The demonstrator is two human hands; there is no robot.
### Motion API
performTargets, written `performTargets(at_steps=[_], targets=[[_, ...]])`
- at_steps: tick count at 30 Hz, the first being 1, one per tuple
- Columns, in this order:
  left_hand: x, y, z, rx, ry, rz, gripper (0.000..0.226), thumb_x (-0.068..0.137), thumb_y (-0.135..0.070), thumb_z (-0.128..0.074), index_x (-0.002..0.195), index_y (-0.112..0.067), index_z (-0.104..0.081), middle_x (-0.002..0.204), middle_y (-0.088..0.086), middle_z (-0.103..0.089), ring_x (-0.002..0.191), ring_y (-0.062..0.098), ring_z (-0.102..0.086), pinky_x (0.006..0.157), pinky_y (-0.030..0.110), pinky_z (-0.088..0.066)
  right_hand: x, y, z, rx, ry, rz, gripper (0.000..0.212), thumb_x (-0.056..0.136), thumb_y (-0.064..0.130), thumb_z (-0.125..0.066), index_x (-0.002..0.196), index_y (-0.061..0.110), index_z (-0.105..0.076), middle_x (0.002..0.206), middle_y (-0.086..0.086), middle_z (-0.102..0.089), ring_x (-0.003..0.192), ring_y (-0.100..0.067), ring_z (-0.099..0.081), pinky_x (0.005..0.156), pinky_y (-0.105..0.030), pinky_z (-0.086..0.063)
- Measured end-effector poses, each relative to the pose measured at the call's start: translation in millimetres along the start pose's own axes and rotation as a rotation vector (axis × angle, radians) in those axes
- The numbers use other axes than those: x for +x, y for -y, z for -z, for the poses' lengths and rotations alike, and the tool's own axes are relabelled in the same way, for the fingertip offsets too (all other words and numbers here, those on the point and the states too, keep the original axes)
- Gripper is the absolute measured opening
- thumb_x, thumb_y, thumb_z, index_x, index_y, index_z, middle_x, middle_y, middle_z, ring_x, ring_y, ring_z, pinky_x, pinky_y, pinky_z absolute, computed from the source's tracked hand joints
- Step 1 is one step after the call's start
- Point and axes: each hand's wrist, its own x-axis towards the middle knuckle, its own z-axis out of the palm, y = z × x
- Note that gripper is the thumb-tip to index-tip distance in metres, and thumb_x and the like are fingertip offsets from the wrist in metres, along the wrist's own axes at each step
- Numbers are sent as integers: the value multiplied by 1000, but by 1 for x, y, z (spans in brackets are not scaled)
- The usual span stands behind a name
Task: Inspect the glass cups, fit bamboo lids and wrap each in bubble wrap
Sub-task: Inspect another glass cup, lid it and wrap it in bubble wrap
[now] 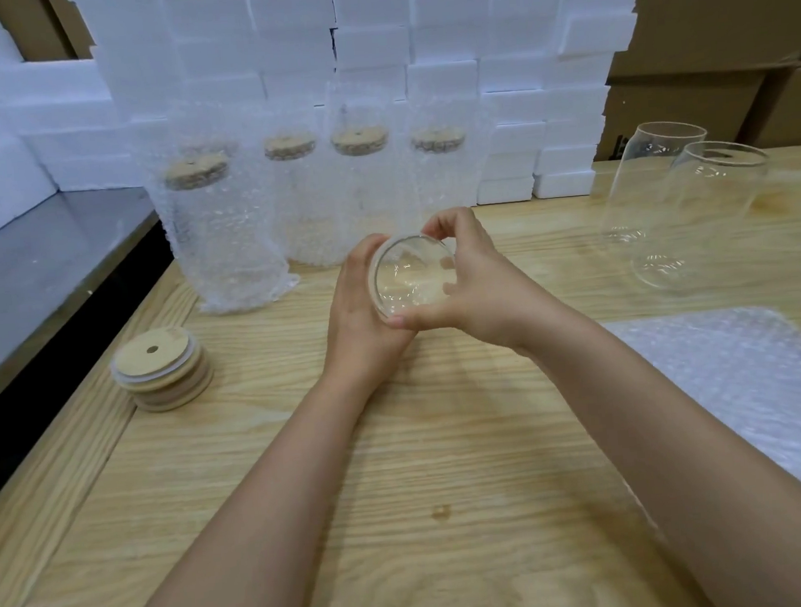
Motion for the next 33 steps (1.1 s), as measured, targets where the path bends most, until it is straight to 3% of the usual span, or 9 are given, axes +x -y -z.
performTargets(at_steps=[3, 8, 12, 14, 16, 21, 25, 28, 33], targets=[[0, 0, 0, -22, 6, 16, 81, 65, -22, -86, 132, -22, -41, 128, -11, -48, 111, 4, -49, 84, -2, -30, -1, -1, 9, 37, 90, 14, 72, 64, 18, -88, 118, 24, -40, 126, 7, -41, 116, -13, -49, 98, -37, -48], [0, -5, 3, -118, 9, 74, 82, 58, -37, -81, 123, -50, -32, 120, -30, -46, 108, -14, -47, 83, -1, -32, 0, -10, 16, 53, 152, 74, 86, 66, 18, -88, 133, 31, -36, 137, 13, -36, 125, -7, -42, 105, -29, -44], [-1, -4, 6, -227, 18, 115, 97, 56, -25, -83, 137, -29, -30, 127, -16, -50, 112, -16, -46, 85, 2, -36, 0, -27, 7, 80, 160, 71, 111, 71, 27, -84, 149, 36, -6, 152, 14, -22, 137, -9, -30, 111, -32, -33], [-2, -6, 9, -261, 24, 79, 97, 57, -27, -84, 137, -25, -29, 128, -11, -51, 117, -5, -49, 93, 13, -41, -3, -39, 0, 132, 142, 61, 111, 74, 21, -82, 151, 35, -3, 157, 11, -17, 143, -8, -21, 117, -37, -23], [-3, -11, 12, -309, 15, 59, 94, 58, -39, -82, 137, -26, -31, 124, -13, -54, 114, 0, -53, 90, 18, -42, -5, -50, -6, 111, 120, 68, 108, 76, 16, -81, 151, 37, -5, 157, 13, -19, 145, -7, -16, 119, -39, -18], [0, -17, 12, -430, -3, 144, 87, 60, -53, -72, 136, -32, -36, 118, 1, -63, 97, 9, -58, 81, 24, -46, -7, -56, -24, 235, -10, 85, 99, 78, 14, -78, 144, 49, -13, 140, 19, -38, 135, -9, -38, 101, -9, -33], [5, -13, 14, -545, -16, 251, 83, 62, -67, -67, 134, -34, -43, 102, -1, -66, 84, 4, -56, 74, 23, -46, -6, -54, -28, 287, -54, 63, 97, 76, 20, -80, 148, 41, -18, 131, 6, -51, 112, -11, -55, 101, -23, -44], [9, -10, 17, -718, 22, 390, 98, 54, -80, -67, 137, -33, -44, 100, -1, -66, 81, 10, -58, 72, 30, -49, -6, -50, -27, 433, -69, 36, 93, 77, 25, -76, 150, 32, -20, 117, 1, -62, 93, -6, -63, 89, -23, -51], [8, -13, 15, -930, 175, 480, 123, 46, -71, -80, 145, -49, -8, 115, 1, -69, 113, 25, -63, 96, 50, -50, -1, -49, -26, 685, -79, -74, 67, 91, 30, -59, 149, 33, -27, 94, 17, -73, 92, -10, -71, 79, -28, -57]])
